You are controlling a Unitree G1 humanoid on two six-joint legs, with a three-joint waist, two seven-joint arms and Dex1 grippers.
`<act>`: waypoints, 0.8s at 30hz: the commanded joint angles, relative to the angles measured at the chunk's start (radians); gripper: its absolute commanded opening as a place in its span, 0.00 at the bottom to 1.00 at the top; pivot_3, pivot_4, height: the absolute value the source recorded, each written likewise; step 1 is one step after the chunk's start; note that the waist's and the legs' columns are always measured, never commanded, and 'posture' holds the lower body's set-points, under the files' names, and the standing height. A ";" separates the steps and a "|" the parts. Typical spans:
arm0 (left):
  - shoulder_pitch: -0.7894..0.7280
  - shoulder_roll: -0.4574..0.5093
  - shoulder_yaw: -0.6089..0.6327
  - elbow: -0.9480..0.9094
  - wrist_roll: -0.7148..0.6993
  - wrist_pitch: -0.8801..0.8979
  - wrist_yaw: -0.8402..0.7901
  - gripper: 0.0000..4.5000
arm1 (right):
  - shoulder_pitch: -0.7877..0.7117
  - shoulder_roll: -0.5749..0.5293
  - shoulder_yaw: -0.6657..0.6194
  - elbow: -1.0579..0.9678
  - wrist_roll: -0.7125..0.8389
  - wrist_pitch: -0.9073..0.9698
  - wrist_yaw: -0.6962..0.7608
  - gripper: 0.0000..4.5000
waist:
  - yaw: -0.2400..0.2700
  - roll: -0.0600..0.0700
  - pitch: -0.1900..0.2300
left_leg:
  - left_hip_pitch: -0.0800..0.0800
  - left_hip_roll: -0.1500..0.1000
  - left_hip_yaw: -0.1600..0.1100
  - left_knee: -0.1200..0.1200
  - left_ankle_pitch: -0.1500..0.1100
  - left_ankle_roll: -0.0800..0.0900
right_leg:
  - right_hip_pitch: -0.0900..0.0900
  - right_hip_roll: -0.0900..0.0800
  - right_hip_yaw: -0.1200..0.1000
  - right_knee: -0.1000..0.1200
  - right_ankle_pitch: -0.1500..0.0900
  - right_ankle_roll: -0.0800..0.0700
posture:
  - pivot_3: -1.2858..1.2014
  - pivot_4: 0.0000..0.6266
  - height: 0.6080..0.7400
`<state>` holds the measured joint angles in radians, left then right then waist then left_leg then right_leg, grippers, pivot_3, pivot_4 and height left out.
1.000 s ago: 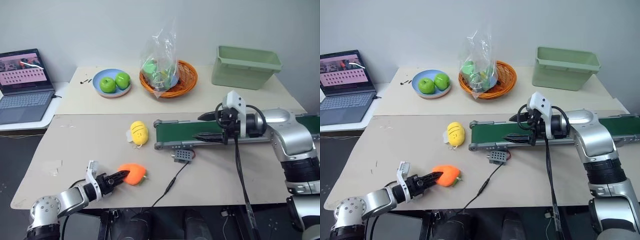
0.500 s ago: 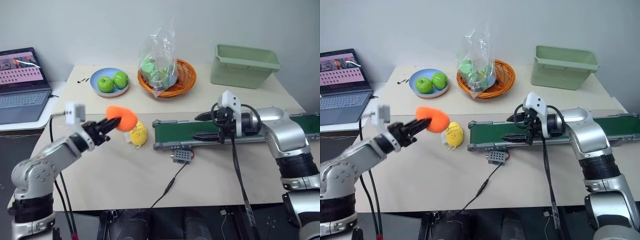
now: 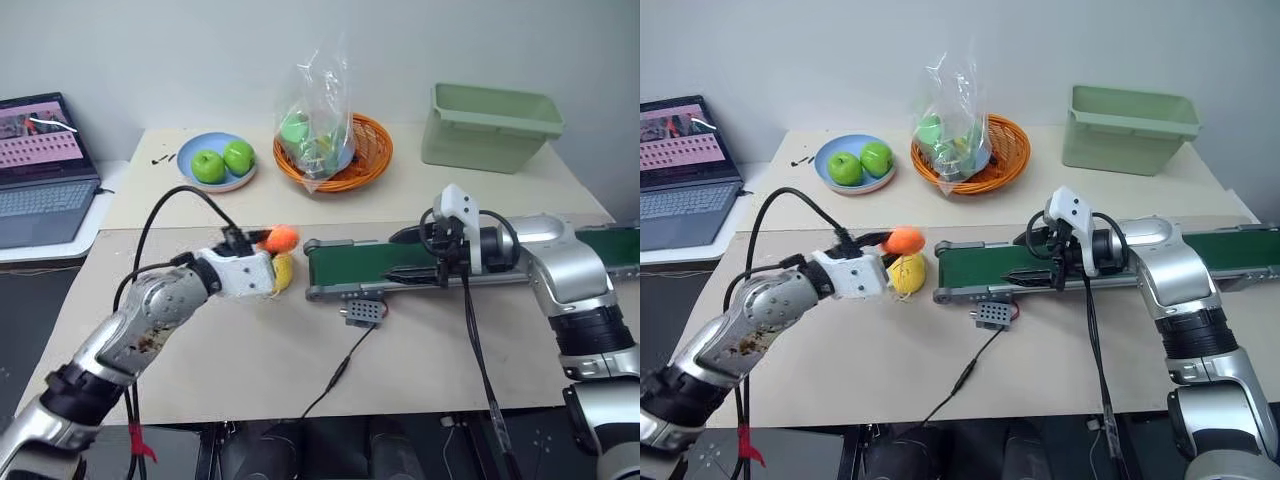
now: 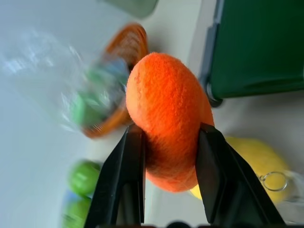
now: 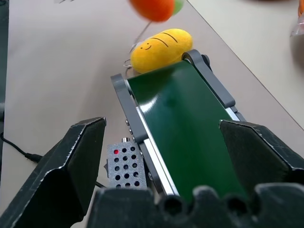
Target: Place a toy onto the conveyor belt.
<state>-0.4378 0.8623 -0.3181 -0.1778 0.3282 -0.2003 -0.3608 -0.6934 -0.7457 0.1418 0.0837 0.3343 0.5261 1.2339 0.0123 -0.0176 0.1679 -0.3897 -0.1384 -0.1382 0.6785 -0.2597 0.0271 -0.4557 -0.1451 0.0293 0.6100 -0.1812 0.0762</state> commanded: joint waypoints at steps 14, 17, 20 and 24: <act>-0.220 -0.192 -0.145 0.459 0.431 -0.467 0.226 0.33 | 0.028 -0.048 -0.059 -0.077 0.021 0.011 -0.019 1.00 | -0.003 0.000 0.000 | 0.001 0.000 0.005 0.002 0.001 0.002 | -0.001 0.001 0.003 0.002 0.002 0.002 | 0.52 0.24 1.00; -0.264 -0.244 -0.196 0.604 0.476 -0.513 0.259 0.33 | 0.048 -0.057 -0.072 -0.101 0.028 0.025 -0.029 1.00 | -0.001 0.000 0.000 | 0.001 0.000 0.005 0.003 0.001 0.003 | -0.001 0.001 0.004 0.003 0.002 0.003 | 0.52 0.24 1.00; -0.284 -0.265 -0.208 0.646 0.497 -0.541 0.281 0.33 | 0.063 -0.061 -0.083 -0.122 0.033 0.039 -0.037 1.00 | -0.005 0.000 0.000 | 0.001 -0.001 0.006 0.003 0.001 0.003 | -0.001 0.001 0.005 0.002 0.002 0.004 | 0.52 0.24 1.00; -0.300 -0.280 -0.225 0.694 0.514 -0.559 0.280 0.33 | 0.078 -0.069 -0.098 -0.142 0.038 0.054 -0.047 1.00 | -0.007 -0.001 0.000 | 0.001 -0.001 0.007 0.003 0.001 0.003 | -0.001 0.001 0.006 0.003 0.003 0.004 | 0.52 0.24 1.00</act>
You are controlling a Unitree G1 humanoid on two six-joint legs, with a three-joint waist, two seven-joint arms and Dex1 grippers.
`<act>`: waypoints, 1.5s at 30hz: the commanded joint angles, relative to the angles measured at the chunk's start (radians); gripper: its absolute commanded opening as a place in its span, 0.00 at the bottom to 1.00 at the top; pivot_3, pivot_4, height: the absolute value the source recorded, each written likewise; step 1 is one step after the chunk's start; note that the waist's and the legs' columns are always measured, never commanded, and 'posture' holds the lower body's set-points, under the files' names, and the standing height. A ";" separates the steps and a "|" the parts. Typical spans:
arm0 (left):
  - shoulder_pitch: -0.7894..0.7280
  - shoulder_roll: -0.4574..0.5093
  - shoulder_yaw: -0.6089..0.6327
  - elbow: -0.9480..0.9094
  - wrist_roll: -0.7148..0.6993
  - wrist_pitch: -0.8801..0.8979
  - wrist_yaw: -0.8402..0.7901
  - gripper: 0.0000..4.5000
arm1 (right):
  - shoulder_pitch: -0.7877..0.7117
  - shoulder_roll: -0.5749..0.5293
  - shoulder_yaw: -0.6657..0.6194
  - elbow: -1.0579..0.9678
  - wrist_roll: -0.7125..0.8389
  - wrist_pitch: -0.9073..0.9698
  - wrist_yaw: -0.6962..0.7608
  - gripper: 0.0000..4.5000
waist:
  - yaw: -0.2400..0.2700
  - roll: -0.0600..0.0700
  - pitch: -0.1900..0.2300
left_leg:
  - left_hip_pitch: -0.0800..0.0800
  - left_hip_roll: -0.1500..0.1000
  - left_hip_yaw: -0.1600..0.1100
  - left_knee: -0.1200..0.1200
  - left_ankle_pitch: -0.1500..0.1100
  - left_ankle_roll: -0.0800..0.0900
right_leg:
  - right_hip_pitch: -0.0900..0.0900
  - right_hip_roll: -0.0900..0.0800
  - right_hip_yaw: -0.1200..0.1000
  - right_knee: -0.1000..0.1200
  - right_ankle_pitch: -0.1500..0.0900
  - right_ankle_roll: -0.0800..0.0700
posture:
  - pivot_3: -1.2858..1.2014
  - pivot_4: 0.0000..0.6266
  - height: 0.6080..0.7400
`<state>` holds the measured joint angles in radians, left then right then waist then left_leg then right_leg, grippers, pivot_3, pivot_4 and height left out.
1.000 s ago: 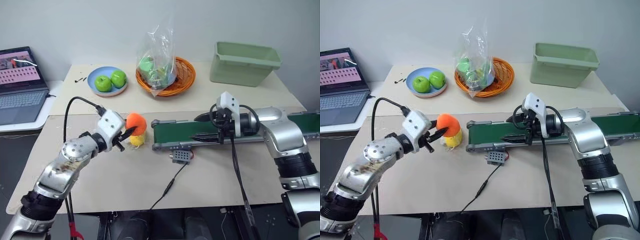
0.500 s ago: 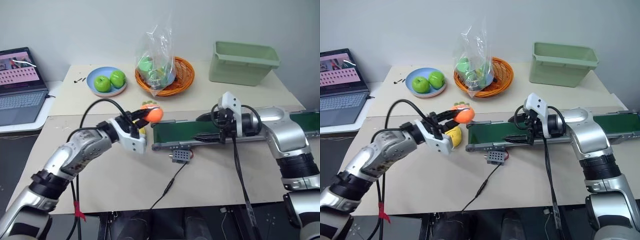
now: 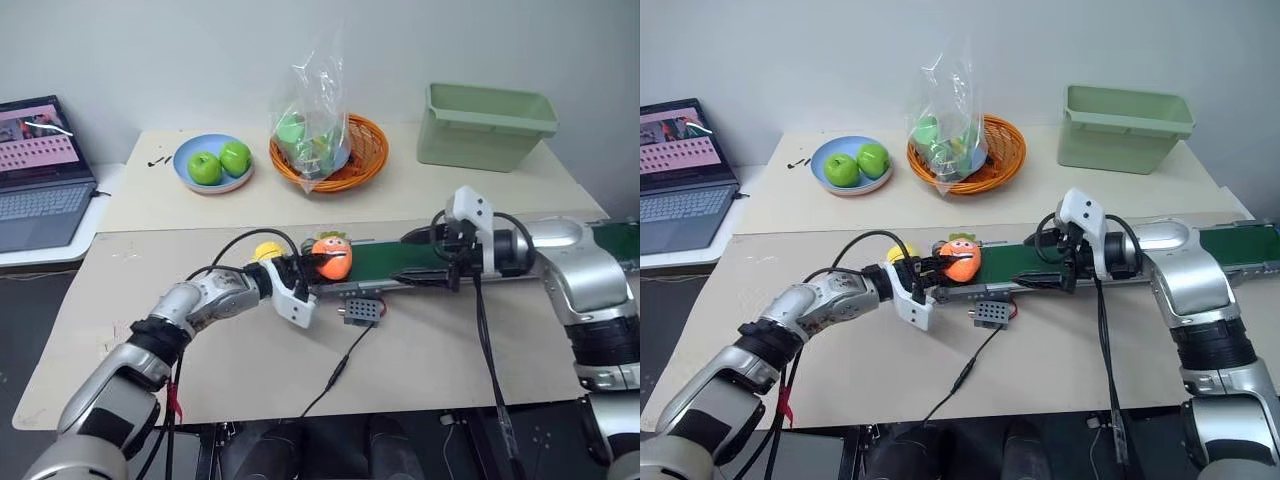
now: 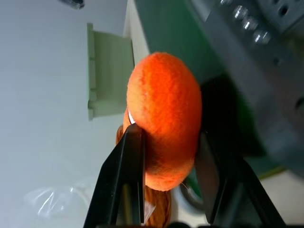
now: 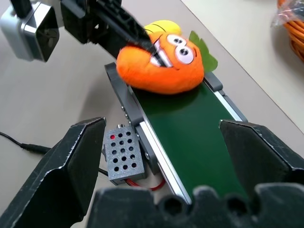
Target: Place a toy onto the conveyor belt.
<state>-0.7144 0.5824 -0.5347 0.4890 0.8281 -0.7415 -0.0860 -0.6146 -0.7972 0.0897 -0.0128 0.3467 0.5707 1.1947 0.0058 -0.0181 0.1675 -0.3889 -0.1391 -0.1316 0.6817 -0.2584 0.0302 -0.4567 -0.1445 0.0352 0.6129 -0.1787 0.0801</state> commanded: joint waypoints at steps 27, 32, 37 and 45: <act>0.135 0.032 0.372 -0.368 -0.928 0.708 -0.744 0.99 | -0.026 -0.026 -0.037 -0.033 0.031 -0.001 -0.007 1.00 | -0.030 0.000 -0.001 | 0.001 0.001 0.002 0.005 -0.003 0.007 | -0.002 0.001 0.004 0.011 0.002 0.002 | 0.52 0.24 1.00; 0.175 0.085 0.470 -0.523 -1.087 0.952 -0.816 0.99 | -0.058 -0.012 -0.017 0.001 0.017 -0.020 0.003 1.00 | -0.027 0.000 -0.001 | 0.002 0.000 0.003 0.006 -0.003 0.007 | -0.001 0.001 0.004 0.009 0.002 0.002 | 0.52 0.24 1.00; 0.194 0.112 0.588 -0.602 -1.274 1.201 -0.836 0.99 | -0.078 -0.014 -0.012 0.014 0.015 -0.025 0.020 1.00 | -0.025 0.000 -0.001 | 0.002 0.001 0.003 0.006 -0.003 0.007 | -0.001 0.001 0.004 0.010 0.002 0.002 | 0.52 0.24 1.00; 0.252 0.154 0.722 -0.731 -1.500 1.465 -0.832 0.99 | -0.079 -0.059 -0.044 -0.013 0.050 -0.003 0.070 1.00 | -0.023 -0.001 -0.001 | 0.002 0.001 0.003 0.006 -0.002 0.005 | -0.001 0.001 0.004 0.008 0.002 0.002 | 0.52 0.24 1.00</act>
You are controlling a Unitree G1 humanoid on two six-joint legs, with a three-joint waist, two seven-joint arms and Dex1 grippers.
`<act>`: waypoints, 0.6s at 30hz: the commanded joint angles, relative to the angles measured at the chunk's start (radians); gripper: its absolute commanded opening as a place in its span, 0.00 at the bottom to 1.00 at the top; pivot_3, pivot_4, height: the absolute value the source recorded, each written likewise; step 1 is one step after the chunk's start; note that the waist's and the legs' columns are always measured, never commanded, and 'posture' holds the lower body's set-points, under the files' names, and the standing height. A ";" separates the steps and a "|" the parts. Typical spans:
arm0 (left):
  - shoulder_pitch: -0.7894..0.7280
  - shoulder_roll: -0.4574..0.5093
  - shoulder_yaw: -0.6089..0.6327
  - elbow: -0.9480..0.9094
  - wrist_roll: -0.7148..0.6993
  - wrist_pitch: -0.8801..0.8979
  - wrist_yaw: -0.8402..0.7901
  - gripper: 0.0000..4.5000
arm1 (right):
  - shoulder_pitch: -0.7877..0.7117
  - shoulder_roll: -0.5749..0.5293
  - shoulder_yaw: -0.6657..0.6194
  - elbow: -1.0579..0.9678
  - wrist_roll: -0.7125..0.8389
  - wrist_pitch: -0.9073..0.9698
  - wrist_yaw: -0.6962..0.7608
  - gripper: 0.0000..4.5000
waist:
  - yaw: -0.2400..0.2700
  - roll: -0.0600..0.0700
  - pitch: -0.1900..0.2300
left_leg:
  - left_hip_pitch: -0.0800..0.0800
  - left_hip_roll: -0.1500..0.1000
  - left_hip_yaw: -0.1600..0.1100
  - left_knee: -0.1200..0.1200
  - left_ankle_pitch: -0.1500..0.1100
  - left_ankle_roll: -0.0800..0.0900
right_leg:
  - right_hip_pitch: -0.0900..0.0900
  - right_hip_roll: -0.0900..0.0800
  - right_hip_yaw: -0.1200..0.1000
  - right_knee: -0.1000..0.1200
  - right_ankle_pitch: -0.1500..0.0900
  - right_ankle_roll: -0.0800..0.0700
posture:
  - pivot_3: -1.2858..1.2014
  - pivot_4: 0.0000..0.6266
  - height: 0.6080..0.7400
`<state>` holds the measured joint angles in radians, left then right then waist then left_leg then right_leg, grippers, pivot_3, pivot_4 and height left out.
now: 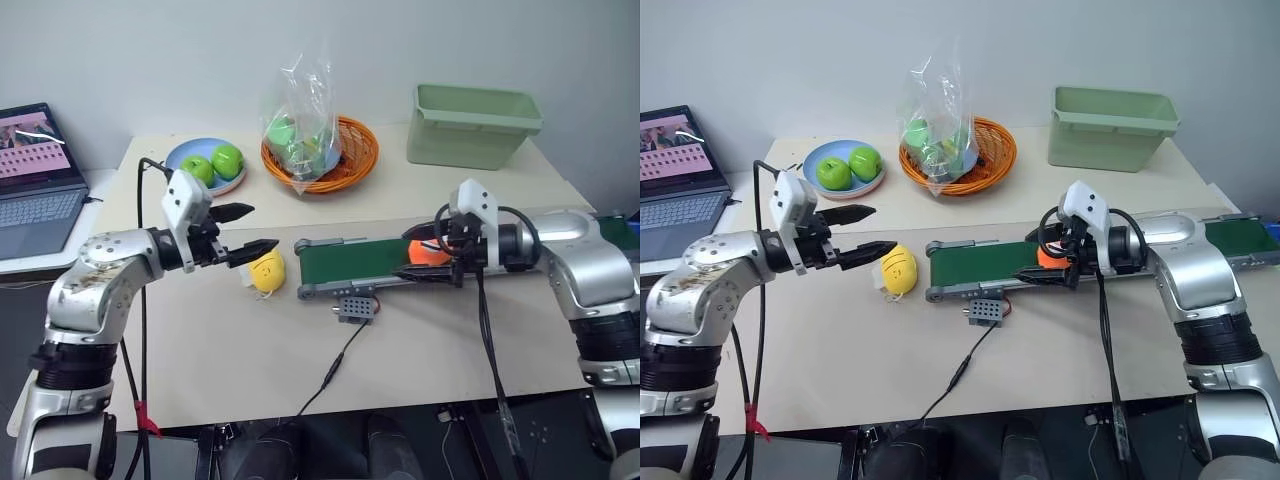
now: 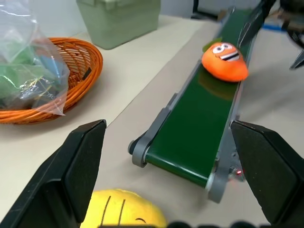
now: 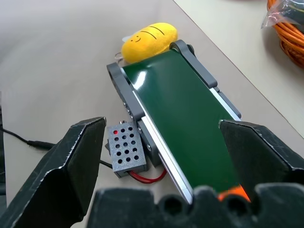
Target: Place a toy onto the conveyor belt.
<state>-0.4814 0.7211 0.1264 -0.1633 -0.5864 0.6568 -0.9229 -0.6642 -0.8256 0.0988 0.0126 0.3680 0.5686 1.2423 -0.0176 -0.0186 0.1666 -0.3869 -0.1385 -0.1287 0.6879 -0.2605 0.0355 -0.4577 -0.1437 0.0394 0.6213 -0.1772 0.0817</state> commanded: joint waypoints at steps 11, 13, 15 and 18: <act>0.032 0.012 0.084 -0.129 -0.160 0.136 0.041 0.99 | -0.029 -0.050 -0.067 -0.074 0.075 0.024 0.047 1.00 | 0.002 0.000 0.000 | 0.001 0.000 0.000 0.000 0.000 0.000 | 0.001 0.000 0.000 0.000 0.000 0.000 | 0.52 0.24 1.00; 0.028 0.014 0.083 -0.133 -0.171 0.145 0.042 0.99 | -0.032 -0.050 -0.067 -0.077 0.079 0.029 0.050 1.00 | 0.002 0.000 0.000 | 0.001 0.000 0.000 0.000 0.000 0.000 | 0.001 0.000 0.001 0.000 0.000 0.000 | 0.52 0.24 1.00; 0.023 0.017 0.083 -0.134 -0.182 0.152 0.044 0.99 | -0.034 -0.049 -0.069 -0.078 0.081 0.032 0.052 1.00 | 0.002 0.000 0.000 | 0.001 0.000 0.000 0.000 0.000 0.000 | 0.001 0.000 0.001 -0.001 0.000 0.000 | 0.52 0.24 1.00; 0.012 0.018 0.088 -0.128 -0.190 0.159 0.052 0.99 | -0.036 -0.046 -0.073 -0.077 0.085 0.035 0.051 1.00 | 0.003 0.000 0.000 | 0.001 0.000 0.000 0.000 0.000 0.000 | 0.001 0.000 0.001 -0.001 0.000 0.000 | 0.52 0.24 1.00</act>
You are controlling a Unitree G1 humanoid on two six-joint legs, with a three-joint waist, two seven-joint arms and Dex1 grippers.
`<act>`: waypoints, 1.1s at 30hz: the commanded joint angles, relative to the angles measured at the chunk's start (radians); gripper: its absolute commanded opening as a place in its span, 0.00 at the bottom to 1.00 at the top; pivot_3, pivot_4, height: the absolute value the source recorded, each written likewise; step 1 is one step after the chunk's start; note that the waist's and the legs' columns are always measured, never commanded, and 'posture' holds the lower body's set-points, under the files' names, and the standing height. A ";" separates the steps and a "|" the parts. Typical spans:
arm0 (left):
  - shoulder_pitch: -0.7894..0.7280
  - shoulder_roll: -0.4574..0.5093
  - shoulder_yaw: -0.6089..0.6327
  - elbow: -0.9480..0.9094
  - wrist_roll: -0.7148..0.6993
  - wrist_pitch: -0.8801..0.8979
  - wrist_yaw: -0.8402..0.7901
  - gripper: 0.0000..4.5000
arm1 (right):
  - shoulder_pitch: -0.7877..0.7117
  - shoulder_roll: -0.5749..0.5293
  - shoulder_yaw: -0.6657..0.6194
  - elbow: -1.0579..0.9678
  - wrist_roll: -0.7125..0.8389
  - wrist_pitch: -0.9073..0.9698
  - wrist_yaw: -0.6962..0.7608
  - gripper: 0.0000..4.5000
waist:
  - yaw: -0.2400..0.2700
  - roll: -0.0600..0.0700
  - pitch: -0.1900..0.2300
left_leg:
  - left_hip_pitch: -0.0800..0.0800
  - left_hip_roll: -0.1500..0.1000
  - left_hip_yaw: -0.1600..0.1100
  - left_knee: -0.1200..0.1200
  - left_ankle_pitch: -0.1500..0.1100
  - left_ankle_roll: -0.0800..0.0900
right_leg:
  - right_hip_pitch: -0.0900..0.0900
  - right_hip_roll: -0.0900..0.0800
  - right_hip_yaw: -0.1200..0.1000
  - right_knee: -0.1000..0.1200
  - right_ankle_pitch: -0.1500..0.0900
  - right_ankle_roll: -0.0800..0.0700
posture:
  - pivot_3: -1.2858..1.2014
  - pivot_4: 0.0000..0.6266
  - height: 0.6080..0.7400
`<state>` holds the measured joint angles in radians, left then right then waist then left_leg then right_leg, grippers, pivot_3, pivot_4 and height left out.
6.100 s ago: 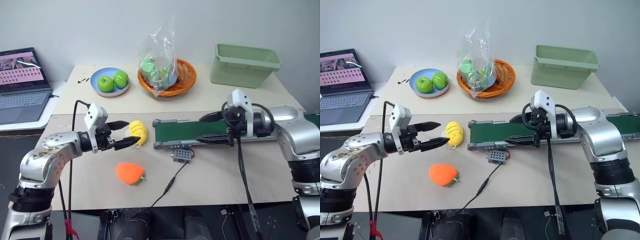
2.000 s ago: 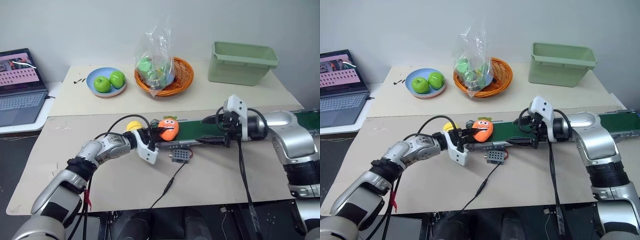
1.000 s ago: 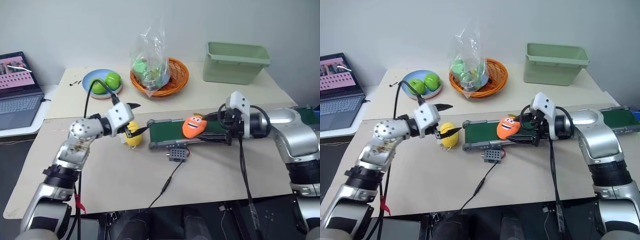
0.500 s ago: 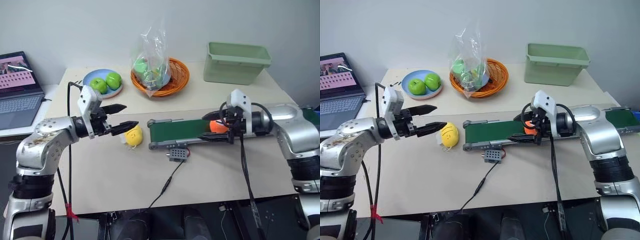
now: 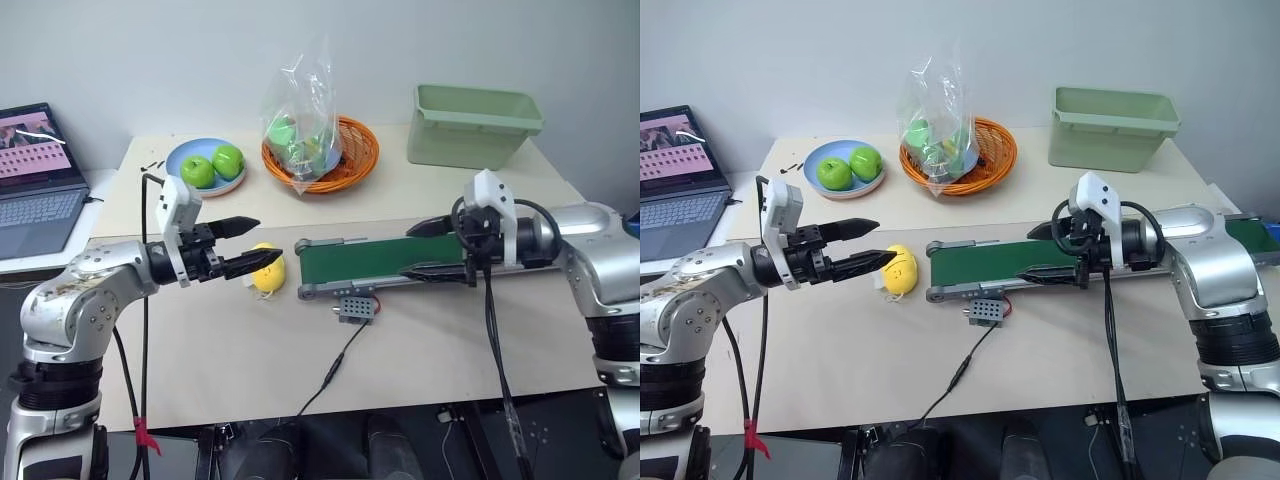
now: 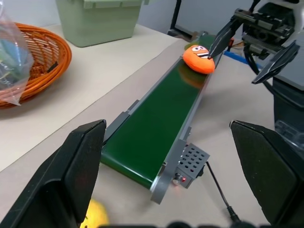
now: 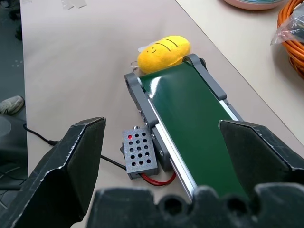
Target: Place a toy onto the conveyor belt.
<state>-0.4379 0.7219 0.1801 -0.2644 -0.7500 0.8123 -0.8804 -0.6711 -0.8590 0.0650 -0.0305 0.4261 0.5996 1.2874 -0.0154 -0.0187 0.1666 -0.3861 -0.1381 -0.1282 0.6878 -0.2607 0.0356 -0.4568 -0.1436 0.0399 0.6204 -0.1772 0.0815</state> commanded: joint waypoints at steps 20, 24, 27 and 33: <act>-0.091 0.036 0.012 0.013 -0.026 0.015 -0.002 0.99 | -0.028 0.003 -0.046 -0.012 0.036 -0.004 -0.023 1.00 | 0.001 0.000 0.000 | 0.000 0.000 0.000 0.000 0.001 -0.002 | 0.000 0.000 0.000 -0.001 0.000 0.000 | 0.52 0.24 1.00; -0.090 0.041 0.014 0.013 -0.028 0.022 -0.007 0.99 | -0.029 0.002 -0.043 -0.010 0.038 -0.004 -0.025 1.00 | 0.000 0.000 0.000 | 0.000 0.000 0.000 0.000 0.001 -0.001 | 0.000 0.000 0.000 -0.001 0.000 0.000 | 0.52 0.24 1.00; -0.085 0.039 0.012 0.008 -0.031 0.026 -0.008 0.99 | -0.030 0.004 -0.040 -0.010 0.038 -0.003 -0.027 1.00 | 0.001 0.000 0.000 | 0.000 0.000 0.000 0.000 0.001 -0.001 | 0.000 0.000 0.000 -0.001 0.000 0.000 | 0.52 0.24 1.00; -0.076 0.038 0.007 0.000 -0.038 0.029 -0.008 0.99 | -0.028 0.004 -0.037 -0.013 0.038 -0.002 -0.027 1.00 | 0.001 0.000 0.000 | 0.000 0.000 0.000 0.000 0.001 -0.001 | 0.000 0.000 0.000 -0.001 0.000 0.000 | 0.52 0.24 1.00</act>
<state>-0.5102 0.7511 0.1781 -0.2276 -0.7716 0.8373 -0.8841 -0.6835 -0.8540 0.0603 -0.0265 0.4470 0.6005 1.2627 -0.0148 -0.0188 0.1666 -0.3863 -0.1381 -0.1280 0.6878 -0.2600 0.0343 -0.4567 -0.1436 0.0401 0.6196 -0.1770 0.0813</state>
